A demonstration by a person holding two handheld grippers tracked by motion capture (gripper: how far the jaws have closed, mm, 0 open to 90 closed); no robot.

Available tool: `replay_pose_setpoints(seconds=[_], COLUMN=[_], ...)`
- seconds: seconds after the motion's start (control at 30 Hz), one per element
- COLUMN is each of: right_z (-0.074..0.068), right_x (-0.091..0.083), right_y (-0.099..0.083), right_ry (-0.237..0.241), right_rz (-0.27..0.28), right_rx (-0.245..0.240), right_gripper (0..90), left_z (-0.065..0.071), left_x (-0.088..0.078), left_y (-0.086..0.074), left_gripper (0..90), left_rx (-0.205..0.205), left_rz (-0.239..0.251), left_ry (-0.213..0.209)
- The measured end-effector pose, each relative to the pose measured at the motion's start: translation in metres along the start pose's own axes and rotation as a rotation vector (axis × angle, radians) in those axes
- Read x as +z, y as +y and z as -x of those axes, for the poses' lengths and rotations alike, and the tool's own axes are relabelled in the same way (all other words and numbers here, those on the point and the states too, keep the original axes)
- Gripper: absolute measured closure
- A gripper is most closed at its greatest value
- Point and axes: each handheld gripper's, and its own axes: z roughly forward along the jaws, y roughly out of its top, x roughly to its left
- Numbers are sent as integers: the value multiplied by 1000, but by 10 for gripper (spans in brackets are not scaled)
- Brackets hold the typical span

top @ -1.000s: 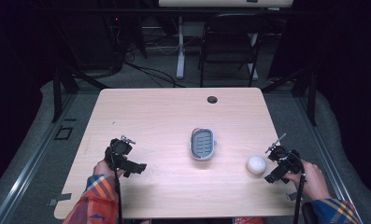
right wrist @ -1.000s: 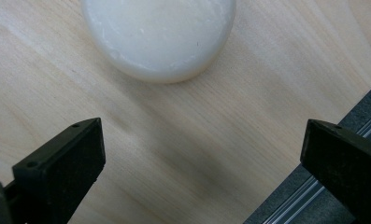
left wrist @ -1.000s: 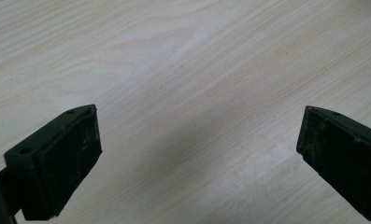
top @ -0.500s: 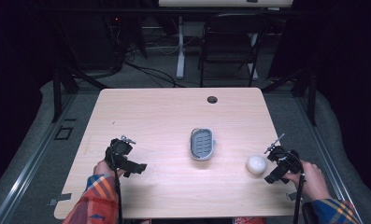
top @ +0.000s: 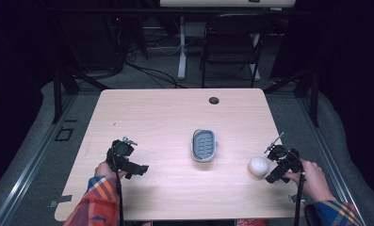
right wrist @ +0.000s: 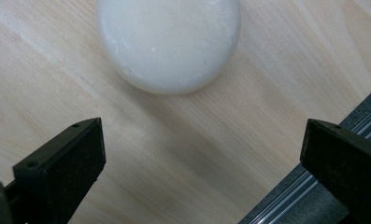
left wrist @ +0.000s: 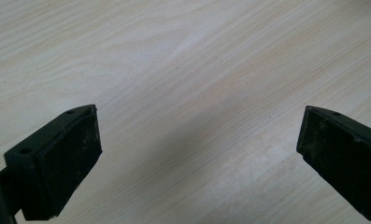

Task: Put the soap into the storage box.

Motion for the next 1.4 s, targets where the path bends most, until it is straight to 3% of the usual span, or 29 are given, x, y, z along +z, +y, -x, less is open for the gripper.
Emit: replay_pose_setpoints(seconds=[0.03, 0.07, 0.13, 0.23, 0.7, 0.83, 0.87, 1.0, 1.07, 1.4], right_z=[-2, -2, 1, -1, -3, -5, -5, -8, -8, -11], right_x=[3, 3, -2, 0, -7, -6, -7, -4, -4, 4], right_y=[-1, 0, 4, 6, 26, 31, 33, 39, 42, 57], right_ry=[7, 11, 2, 11, 36, 45, 45, 50, 54, 49], right_rz=[47, 48, -10, 39, 22, 49, 25, 32, 10, 7], right_rx=[39, 40, -7, 30, -8, -5, -20, -42, -55, -69], right_gripper=[0, 0, 0, 0, 0, 0, 0, 0, 0, 0], left_z=[0, 0, 0, 0, 0, 0, 0, 0, 0, 0], left_x=[0, 0, 0, 1, 1, 1, 1, 1, 1, 1], left_y=[0, 0, 0, 0, 0, 0, 0, 0, 0, 0], left_gripper=[0, 0, 0, 0, 0, 0, 0, 0, 0, 0], left_rx=[0, -1, 0, -1, -1, 0, 0, 0, 0, -2], left_rz=[1, 1, 1, 0, 0, -1, -1, -1, -1, 0], left_ry=[0, 0, 0, -1, -1, -1, -1, -1, -2, -1])
